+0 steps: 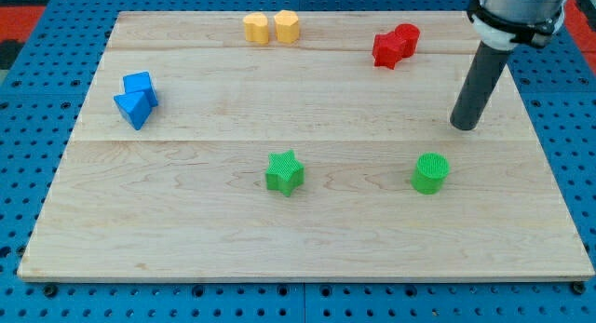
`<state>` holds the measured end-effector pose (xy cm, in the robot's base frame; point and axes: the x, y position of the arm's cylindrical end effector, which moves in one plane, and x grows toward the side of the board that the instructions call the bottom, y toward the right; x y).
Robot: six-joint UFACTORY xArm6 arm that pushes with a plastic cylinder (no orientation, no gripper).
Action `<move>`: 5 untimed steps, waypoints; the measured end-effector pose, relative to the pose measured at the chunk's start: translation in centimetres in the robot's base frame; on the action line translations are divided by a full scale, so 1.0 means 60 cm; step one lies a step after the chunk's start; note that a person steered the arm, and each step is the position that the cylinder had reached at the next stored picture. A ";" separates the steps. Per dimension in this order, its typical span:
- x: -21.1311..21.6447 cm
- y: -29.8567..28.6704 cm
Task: Move the green blocks parallel right to the blue blocks
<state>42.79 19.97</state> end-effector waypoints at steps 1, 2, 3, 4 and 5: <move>0.008 0.016; 0.024 0.130; 0.104 0.122; 0.131 0.040; 0.148 -0.079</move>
<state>51.69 15.22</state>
